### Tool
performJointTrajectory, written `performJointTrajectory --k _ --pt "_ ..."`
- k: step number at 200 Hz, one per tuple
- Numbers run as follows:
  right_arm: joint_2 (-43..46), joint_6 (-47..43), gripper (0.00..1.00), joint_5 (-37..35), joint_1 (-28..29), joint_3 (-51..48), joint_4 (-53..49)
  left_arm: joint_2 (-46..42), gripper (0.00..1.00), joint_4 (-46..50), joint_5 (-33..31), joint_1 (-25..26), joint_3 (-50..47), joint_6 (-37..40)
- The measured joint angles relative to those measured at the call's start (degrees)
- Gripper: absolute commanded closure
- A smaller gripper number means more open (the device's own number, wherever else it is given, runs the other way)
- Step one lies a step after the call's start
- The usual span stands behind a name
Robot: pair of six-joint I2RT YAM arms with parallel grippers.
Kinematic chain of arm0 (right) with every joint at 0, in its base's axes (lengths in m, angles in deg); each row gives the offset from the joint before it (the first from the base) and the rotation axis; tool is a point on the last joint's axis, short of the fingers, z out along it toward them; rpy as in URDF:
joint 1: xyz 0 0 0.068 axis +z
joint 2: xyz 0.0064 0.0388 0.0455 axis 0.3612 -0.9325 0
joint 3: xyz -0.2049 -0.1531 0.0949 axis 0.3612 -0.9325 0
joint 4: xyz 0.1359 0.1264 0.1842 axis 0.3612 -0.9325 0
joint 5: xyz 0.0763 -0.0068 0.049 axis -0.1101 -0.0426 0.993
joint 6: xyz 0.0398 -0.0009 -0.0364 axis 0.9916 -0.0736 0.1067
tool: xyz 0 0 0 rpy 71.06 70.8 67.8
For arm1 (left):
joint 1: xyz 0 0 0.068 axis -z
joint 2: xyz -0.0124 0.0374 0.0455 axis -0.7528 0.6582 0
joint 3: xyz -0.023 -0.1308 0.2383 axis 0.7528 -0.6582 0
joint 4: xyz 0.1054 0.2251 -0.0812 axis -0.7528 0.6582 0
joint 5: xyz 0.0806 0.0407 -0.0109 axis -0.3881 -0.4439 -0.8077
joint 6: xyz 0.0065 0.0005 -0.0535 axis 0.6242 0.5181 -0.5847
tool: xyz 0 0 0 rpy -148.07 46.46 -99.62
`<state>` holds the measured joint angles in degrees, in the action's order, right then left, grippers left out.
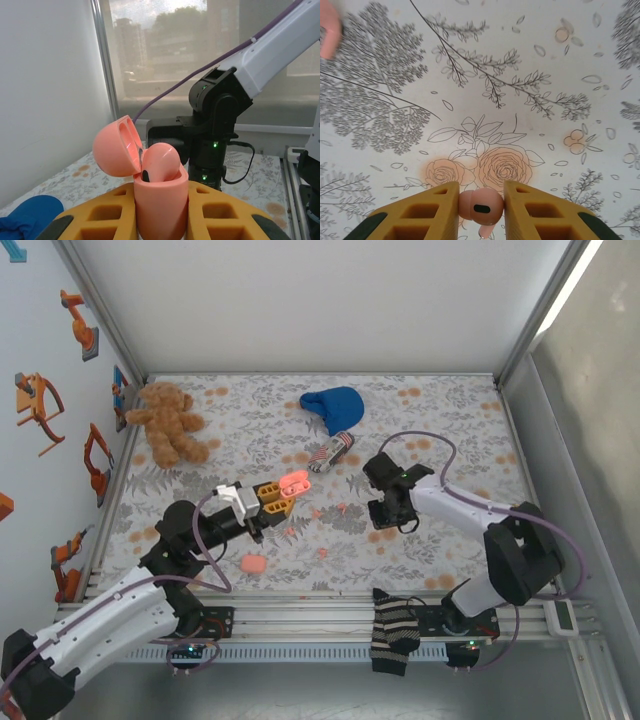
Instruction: Insert the wireless bluetooth earbuds into the charging case
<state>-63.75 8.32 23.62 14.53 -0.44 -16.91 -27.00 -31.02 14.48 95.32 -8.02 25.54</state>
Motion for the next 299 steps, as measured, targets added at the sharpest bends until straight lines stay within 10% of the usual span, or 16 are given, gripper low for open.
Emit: performJointTrajectory --k 153,299 --pt "25.20 -8.17 0.73 1.22 0.00 18.12 5.44 21.38 1.00 -18.53 3.48 0.44 5.68 -7.39" --pt "26.93 -8.48 0.73 12.59 5.18 16.50 25.24 35.50 1.00 -30.88 4.92 1.57 13.16 -13.88"
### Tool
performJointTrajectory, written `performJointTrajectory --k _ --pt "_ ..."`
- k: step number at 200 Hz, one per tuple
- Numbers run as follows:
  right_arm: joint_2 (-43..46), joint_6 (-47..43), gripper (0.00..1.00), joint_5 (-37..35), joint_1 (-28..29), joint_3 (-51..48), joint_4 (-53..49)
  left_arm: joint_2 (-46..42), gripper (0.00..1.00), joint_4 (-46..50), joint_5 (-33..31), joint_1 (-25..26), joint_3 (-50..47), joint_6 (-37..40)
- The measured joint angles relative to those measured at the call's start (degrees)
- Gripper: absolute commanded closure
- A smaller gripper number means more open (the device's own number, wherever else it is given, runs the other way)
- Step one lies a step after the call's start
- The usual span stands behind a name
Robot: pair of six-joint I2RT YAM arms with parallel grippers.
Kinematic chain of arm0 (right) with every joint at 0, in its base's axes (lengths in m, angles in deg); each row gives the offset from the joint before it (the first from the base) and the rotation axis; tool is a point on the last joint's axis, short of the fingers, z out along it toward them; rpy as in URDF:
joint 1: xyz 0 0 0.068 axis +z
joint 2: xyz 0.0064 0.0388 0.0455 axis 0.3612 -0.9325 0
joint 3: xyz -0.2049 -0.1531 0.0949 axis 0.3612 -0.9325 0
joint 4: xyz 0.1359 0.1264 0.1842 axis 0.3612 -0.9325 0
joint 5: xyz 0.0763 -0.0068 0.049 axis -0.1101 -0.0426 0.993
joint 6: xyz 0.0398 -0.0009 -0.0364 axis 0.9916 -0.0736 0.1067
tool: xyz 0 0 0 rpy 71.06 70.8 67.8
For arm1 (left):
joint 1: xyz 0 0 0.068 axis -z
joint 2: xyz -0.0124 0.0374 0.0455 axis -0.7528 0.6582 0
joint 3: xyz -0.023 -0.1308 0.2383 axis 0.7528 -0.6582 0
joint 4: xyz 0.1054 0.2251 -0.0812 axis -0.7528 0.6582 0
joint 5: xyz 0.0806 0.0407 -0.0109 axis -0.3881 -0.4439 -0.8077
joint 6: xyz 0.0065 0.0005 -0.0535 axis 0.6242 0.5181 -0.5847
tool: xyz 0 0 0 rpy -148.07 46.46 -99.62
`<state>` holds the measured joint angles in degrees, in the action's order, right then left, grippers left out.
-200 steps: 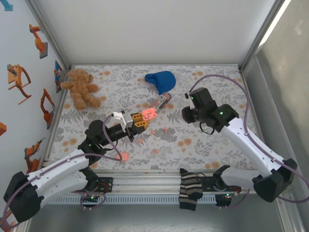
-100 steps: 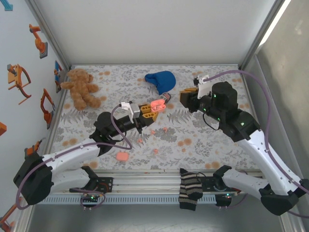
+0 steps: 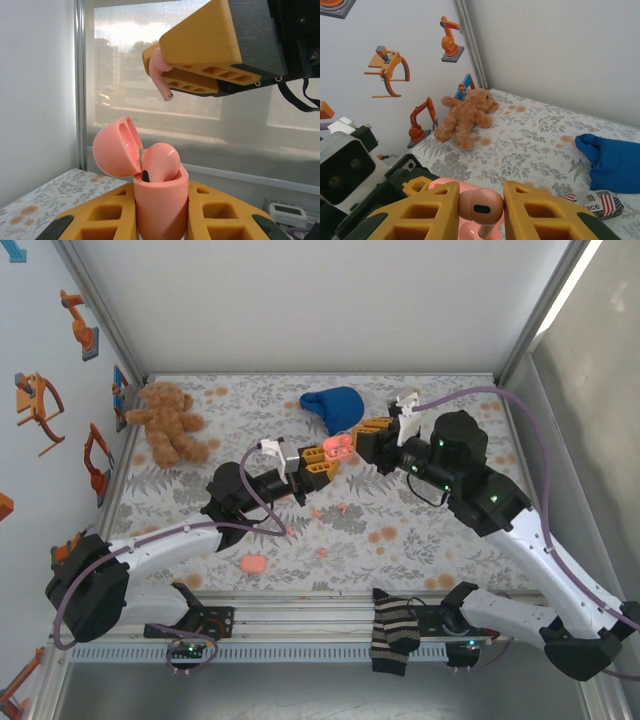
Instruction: Insert the wireless bluetooth earbuds into the charging case
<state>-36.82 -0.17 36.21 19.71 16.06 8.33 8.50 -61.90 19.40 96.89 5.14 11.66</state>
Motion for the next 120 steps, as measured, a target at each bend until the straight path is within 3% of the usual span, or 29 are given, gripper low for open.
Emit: performJointTrajectory --k 120 --pt "-1.44 -1.73 0.73 -3.26 2.27 -1.92 0.37 1.55 1.00 -2.78 -0.04 0.31 0.72 -1.53"
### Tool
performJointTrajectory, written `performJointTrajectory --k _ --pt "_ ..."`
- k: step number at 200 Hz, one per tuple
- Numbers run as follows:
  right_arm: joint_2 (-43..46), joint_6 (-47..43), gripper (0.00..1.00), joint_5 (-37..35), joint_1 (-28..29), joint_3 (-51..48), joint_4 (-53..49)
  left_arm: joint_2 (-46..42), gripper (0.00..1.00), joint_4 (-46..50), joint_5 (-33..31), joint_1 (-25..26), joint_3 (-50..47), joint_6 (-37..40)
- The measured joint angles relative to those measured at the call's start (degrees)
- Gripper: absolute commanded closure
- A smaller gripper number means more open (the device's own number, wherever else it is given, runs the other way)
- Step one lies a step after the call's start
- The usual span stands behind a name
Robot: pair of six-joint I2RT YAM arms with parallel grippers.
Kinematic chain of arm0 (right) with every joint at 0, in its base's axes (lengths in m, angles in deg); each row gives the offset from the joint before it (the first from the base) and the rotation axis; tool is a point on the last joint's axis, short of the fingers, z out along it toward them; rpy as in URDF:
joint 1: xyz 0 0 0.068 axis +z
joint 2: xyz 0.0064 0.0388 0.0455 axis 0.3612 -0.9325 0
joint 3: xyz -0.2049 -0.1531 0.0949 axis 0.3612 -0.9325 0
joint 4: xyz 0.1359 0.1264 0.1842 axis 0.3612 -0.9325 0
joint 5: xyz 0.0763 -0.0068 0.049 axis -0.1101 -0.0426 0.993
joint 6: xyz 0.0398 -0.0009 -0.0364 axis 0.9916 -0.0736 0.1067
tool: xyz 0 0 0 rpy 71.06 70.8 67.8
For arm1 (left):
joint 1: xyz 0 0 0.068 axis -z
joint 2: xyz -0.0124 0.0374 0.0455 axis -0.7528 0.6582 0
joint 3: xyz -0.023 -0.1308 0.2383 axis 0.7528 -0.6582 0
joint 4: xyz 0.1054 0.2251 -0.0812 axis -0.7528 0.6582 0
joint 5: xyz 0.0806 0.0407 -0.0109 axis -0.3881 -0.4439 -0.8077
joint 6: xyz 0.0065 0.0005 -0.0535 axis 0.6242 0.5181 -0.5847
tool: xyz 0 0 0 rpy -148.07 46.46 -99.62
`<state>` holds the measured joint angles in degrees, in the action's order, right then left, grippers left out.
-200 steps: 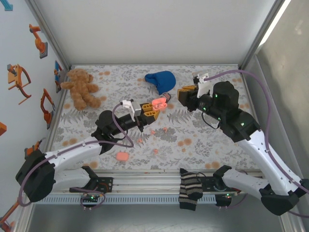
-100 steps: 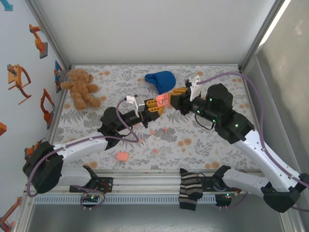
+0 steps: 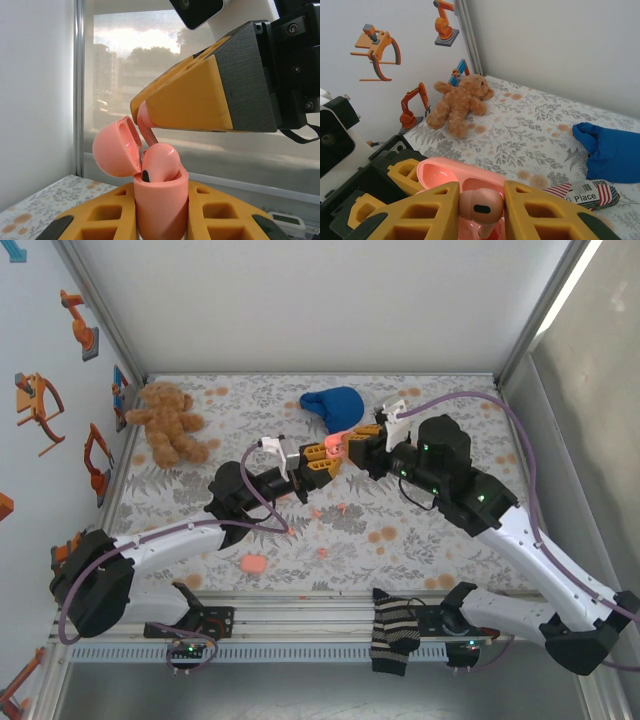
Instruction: Insert the wireless bluetooth earbuds into the charging case
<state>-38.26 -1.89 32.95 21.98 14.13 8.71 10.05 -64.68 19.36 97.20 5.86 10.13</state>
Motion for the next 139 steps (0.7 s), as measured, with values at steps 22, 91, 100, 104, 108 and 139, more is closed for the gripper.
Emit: performJointTrajectory --k 22,91,100,104,108,139 --pt "-0.11 -0.17 0.73 -0.26 0.22 0.00 -0.02 0.00 1.00 -0.22 -0.02 0.00 0.00 0.00" --pt "-0.07 -0.61 0.73 -1.14 0.46 -0.46 -0.07 0.33 1.00 -0.66 -0.17 0.00 0.00 -0.20" --pt "0.00 -0.90 0.73 -1.22 0.50 -0.50 -0.07 0.33 1.00 -0.66 -0.17 0.00 0.00 -0.20" --pt "0.02 -0.96 0.73 -1.29 0.50 -0.55 -0.07 0.33 1.00 -0.66 -0.17 0.00 0.00 -0.22" --pt "0.07 -1.09 0.73 -1.29 0.52 -0.59 -0.04 0.33 1.00 -0.66 -0.17 0.00 0.00 -0.22" --pt "0.33 -1.55 0.73 -1.33 0.57 -0.90 -0.13 0.33 1.00 -0.66 -0.20 0.00 0.00 -0.22"
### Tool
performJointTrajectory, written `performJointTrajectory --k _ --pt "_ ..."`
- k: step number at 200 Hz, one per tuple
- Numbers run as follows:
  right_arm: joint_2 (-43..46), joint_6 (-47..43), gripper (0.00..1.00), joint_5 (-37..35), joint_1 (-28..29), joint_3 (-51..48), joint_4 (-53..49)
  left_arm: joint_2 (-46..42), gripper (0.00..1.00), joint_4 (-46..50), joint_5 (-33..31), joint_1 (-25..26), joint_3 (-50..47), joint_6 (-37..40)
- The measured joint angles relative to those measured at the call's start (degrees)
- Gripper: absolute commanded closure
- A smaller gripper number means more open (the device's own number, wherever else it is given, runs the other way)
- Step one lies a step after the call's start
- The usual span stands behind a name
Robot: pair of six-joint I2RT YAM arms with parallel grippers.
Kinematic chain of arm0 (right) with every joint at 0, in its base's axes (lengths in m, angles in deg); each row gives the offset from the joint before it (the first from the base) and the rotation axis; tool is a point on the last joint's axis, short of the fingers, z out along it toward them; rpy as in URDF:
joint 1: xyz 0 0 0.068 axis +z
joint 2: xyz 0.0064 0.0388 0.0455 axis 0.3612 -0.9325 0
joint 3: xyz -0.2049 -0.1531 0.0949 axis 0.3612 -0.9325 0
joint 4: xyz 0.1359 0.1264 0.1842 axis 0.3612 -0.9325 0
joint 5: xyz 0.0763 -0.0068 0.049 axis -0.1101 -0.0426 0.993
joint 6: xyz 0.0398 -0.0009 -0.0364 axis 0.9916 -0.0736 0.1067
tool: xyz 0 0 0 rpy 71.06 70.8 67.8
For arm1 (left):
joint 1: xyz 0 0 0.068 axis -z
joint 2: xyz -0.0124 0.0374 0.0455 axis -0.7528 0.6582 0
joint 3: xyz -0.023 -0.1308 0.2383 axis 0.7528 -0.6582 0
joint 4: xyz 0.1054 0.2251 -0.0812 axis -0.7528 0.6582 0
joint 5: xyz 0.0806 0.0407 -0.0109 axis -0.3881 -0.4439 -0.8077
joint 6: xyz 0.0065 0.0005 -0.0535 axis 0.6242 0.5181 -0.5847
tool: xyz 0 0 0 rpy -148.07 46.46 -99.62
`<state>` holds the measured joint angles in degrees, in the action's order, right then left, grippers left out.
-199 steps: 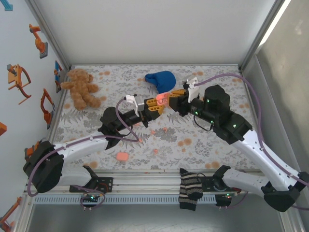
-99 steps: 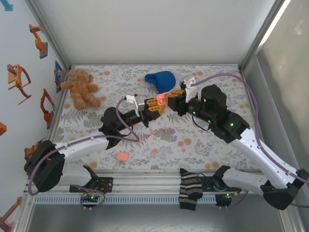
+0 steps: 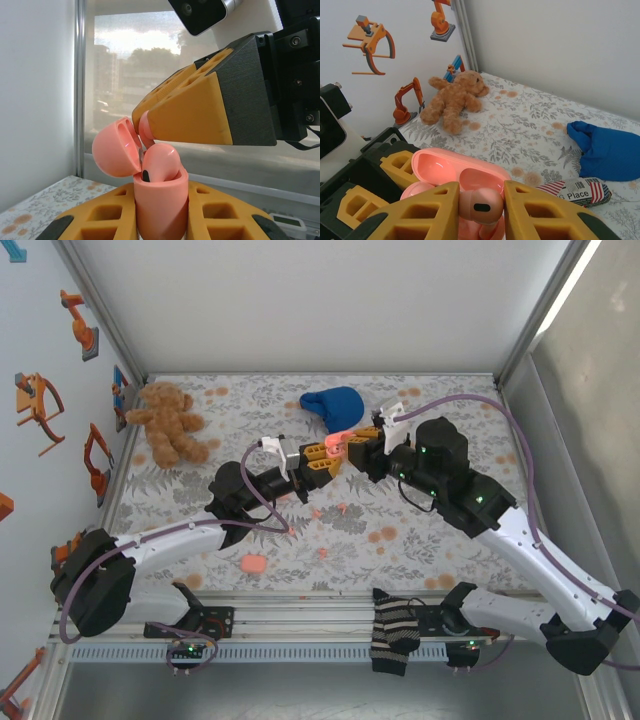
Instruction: Insert the wireless bluetooth earbuds into the charging case
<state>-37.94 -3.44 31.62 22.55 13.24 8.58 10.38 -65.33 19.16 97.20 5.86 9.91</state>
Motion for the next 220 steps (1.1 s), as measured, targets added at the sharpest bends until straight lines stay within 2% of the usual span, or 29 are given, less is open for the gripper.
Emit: performJointTrajectory --k 58,121,142,172,220 --pt "0.00 -0.17 0.67 0.68 0.09 0.00 -0.98 0.00 1.00 -0.02 -0.20 0.00 0.00 0.00" --pt "-0.02 0.57 0.49 2.67 0.31 0.02 -1.44 0.00 1.00 -0.20 -0.63 0.00 0.00 0.02" --pt "-0.17 1.42 0.40 2.60 0.35 0.96 -2.64 0.00 1.00 -0.46 -0.66 0.00 0.00 0.02" --pt "-0.72 3.10 0.31 1.53 0.35 4.46 -5.01 0.00 1.00 -1.36 -0.63 0.00 0.00 0.02" --pt "-2.25 4.81 0.23 -0.26 0.37 11.98 -8.59 0.00 1.00 -2.23 -0.61 0.00 0.00 0.02"
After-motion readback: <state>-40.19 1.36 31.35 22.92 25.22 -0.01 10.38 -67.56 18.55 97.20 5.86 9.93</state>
